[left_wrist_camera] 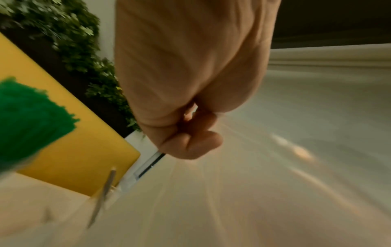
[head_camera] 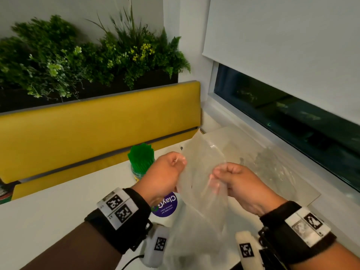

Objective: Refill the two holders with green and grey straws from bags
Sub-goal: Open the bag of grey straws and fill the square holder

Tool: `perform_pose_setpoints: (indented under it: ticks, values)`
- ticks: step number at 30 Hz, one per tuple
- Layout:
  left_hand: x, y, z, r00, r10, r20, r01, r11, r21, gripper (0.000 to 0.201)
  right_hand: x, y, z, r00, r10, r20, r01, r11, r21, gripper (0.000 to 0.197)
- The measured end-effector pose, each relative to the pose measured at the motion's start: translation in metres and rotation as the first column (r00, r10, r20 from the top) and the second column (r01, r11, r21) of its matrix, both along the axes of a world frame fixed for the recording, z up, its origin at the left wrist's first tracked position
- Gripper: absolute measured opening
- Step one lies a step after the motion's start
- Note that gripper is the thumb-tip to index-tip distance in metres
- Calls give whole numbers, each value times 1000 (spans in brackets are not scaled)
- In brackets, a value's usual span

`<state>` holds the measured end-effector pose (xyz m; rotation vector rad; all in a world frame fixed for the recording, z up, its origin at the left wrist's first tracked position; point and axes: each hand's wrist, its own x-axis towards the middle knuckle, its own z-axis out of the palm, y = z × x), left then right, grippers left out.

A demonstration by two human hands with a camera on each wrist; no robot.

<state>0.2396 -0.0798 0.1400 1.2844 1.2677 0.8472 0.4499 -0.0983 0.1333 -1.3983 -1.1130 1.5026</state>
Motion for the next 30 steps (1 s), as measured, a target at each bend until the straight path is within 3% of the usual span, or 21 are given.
perform_pose_setpoints:
  ticks: [2, 3, 5, 7, 8, 9, 11, 12, 13, 14, 16, 17, 18, 19, 22, 26, 27, 30]
  values:
    - [-22, 0, -6, 988, 0, -153, 4, 1000, 28, 24, 16, 7, -8, 945, -219, -243, 172, 965, -200, 19]
    - [-35, 0, -11, 956, -20, -294, 37, 998, 52, 24, 24, 10, -12, 893, -316, -322, 227, 931, -286, 24]
    - [-57, -2, -21, 804, -99, -587, 153, 987, 44, 25, 30, 12, -22, 851, -397, -345, 257, 886, -385, 35]
    - [-66, -4, -29, 587, -114, -801, 213, 977, 17, 17, 20, 7, -24, 911, -295, -290, 172, 908, -383, 30]
    - [-62, -8, -28, 513, -41, -857, 214, 973, 81, 10, 11, 5, -24, 950, -228, -214, 145, 927, -346, 25]
    - [-52, -13, -25, 499, 83, -863, 239, 944, 229, 18, 0, 3, -22, 979, -173, -107, 134, 944, -301, 23]
    - [-20, -25, -12, 650, 240, -721, 347, 750, 563, 21, -19, 5, -22, 981, -174, 90, 189, 959, -210, 22]
    - [-3, -30, -11, 705, 217, -676, 423, 636, 645, 17, -25, 7, -25, 975, -183, 124, 204, 963, -179, 21]
    - [12, -33, -13, 722, 150, -676, 484, 589, 648, 18, -31, 10, -25, 975, -180, 129, 200, 967, -161, 22]
    - [23, -33, -22, 730, 48, -681, 510, 624, 592, 21, -35, 12, -27, 977, -172, 127, 190, 970, -149, 25]
    - [34, -23, -46, 770, -195, -607, 471, 816, 336, 25, -38, 15, -29, 972, -161, 169, 182, 977, -116, 28]
    - [34, -17, -56, 801, -292, -523, 449, 870, 202, 25, -36, 16, -32, 963, -157, 221, 180, 980, -90, 27]
    - [36, -11, -60, 795, -365, -484, 466, 879, 103, 25, -31, 18, -37, 944, -160, 290, 183, 982, -54, 26]
    - [36, -4, -61, 741, -427, -518, 516, 856, 35, 26, -25, 19, -41, 925, -173, 339, 189, 982, -16, 24]
    - [34, 21, -69, 478, -551, -684, 597, 775, -208, 39, -10, 23, -50, 921, -138, 364, 133, 990, 41, 21]
    - [42, 42, -94, 335, -545, -769, 531, 783, -323, 34, -16, 26, -51, 930, 52, 363, -49, 999, -18, 42]
    - [48, 43, -99, 353, -538, -765, 531, 789, -309, 31, -19, 28, -54, 915, 52, 399, -51, 999, -13, 47]
    - [71, 40, -104, 505, -529, -682, 568, 799, -198, 32, -21, 39, -60, 882, -28, 470, 19, 1000, 24, 47]
